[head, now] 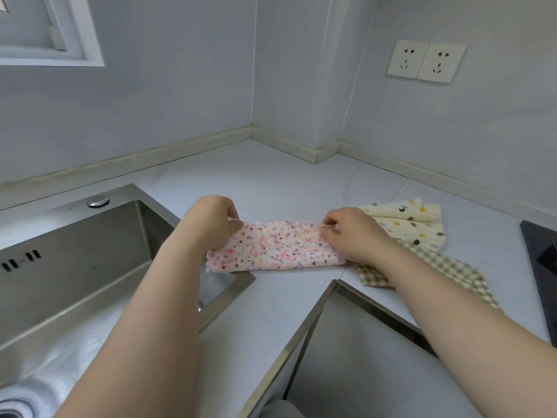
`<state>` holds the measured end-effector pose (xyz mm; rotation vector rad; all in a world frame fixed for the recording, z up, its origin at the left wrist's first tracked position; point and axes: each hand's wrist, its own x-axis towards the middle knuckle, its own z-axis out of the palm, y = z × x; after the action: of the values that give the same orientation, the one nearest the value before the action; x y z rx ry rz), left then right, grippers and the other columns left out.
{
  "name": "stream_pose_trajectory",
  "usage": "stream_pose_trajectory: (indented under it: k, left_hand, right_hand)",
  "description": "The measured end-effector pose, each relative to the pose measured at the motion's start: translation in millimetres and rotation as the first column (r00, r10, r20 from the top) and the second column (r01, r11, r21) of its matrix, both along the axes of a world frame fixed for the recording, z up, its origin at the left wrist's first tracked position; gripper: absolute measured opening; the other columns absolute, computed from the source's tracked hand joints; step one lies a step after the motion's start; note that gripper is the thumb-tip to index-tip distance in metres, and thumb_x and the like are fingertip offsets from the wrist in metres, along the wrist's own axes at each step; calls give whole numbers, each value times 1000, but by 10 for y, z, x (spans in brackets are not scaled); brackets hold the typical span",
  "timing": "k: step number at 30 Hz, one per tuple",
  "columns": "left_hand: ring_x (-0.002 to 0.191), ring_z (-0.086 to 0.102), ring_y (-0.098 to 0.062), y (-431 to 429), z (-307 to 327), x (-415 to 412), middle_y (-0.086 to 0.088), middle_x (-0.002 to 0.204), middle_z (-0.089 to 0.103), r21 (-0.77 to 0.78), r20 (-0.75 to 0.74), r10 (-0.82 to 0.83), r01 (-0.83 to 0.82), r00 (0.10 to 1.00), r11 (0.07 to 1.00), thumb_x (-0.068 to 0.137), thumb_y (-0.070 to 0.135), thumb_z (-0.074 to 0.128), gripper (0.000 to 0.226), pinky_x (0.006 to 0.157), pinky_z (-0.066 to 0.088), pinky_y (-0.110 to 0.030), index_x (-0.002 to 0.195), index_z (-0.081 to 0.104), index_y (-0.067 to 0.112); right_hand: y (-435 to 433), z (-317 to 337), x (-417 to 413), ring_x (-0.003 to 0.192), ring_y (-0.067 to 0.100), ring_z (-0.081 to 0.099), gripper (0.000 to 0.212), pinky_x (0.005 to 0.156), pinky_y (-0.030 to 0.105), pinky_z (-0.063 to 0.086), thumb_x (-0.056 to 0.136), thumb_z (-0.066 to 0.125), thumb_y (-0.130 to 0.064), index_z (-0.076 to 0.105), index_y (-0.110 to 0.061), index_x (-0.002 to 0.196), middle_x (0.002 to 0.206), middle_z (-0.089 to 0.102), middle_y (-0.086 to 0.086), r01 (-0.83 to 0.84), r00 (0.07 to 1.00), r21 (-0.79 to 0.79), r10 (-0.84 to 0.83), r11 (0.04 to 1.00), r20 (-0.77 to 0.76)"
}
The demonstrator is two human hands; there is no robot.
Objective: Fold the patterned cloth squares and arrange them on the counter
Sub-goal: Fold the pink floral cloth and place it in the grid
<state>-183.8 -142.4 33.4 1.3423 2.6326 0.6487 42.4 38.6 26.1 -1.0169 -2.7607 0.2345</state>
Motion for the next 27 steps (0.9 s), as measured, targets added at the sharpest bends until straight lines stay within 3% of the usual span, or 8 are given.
stream_pose_trajectory:
  k: [3, 7, 12, 17, 20, 22, 25, 27]
  left_hand:
    - [93, 57, -21, 29, -106, -27, 0, 106, 64, -11, -1, 33, -33, 999, 999, 96, 31, 65, 9, 75, 45, -32, 95, 63, 22]
    - [92, 52, -17, 36, -179, -38, 3, 100, 61, 91, 15, 63, -64, 998, 994, 97, 31, 64, 10, 75, 40, -30, 96, 65, 21]
    - [90, 53, -18, 32, -162, -23, 3, 99, 62, 98, 22, 51, -53, 998, 994, 97, 30, 63, 11, 73, 40, -29, 98, 66, 20]
    - [86, 56, -20, -2, -84, -75, 0, 97, 62, 136, 67, 73, -82, 995, 987, 98, 25, 63, 11, 58, 42, -27, 96, 67, 16]
    - [86, 56, -20, -6, -138, -97, 0, 98, 62, 169, 70, 116, -126, 991, 978, 98, 22, 62, 9, 59, 42, -28, 95, 66, 15]
    - [92, 57, -21, 2, -204, -113, -1, 101, 64, 166, 52, 143, -149, 988, 975, 98, 20, 62, 6, 69, 42, -29, 95, 67, 16]
    - [110, 56, -27, 2, -270, -149, -5, 118, 64, 52, -14, 162, -161, 987, 985, 98, 25, 61, 19, 87, 49, -38, 113, 69, 17]
    - [115, 52, -32, -2, -281, -170, -9, 119, 61, -43, -92, 170, -174, 981, 984, 98, 31, 60, 24, 96, 50, -45, 114, 70, 16]
  right_hand:
    - [-8, -106, -55, 120, 19, 51, 27, 100, 42, 45, 99, 48, -38, 63, -33, 121, 124, 61, -5, -9, 1000, 21, 8, 1000, 18]
    - [16, -171, -115, 130, 21, 48, 39, 108, 43, 42, 100, 46, -36, 56, -30, 138, 140, 56, -4, 3, 999, 14, -4, 1000, 35]
    - [21, -133, -165, 96, 15, 58, 11, 83, 35, 51, 97, 55, -31, 65, -27, 99, 107, 61, -7, 27, 1000, -16, -27, 1000, -12]
    - [42, 53, -244, 85, 10, 61, 6, 77, 36, 55, 93, 61, -29, 66, -29, 91, 95, 64, -14, 113, 960, -127, -141, 986, -242]
    - [40, 37, -366, 84, 14, 62, 7, 71, 33, 52, 93, 59, -27, 66, -27, 93, 97, 66, -9, 127, 966, -101, -146, 987, -213]
    - [30, -53, -430, 97, 20, 62, 17, 79, 35, 52, 95, 56, -27, 66, -25, 108, 113, 66, -1, 109, 989, -92, -117, 990, -85]
    - [14, -170, -456, 129, 29, 49, 45, 106, 44, 44, 99, 47, -33, 54, -25, 142, 141, 54, 5, 106, 991, -31, -103, 994, 82]
    - [14, -195, -455, 129, 28, 48, 41, 107, 44, 42, 100, 45, -35, 58, -25, 138, 139, 56, 3, 100, 992, 12, -100, 995, 77]
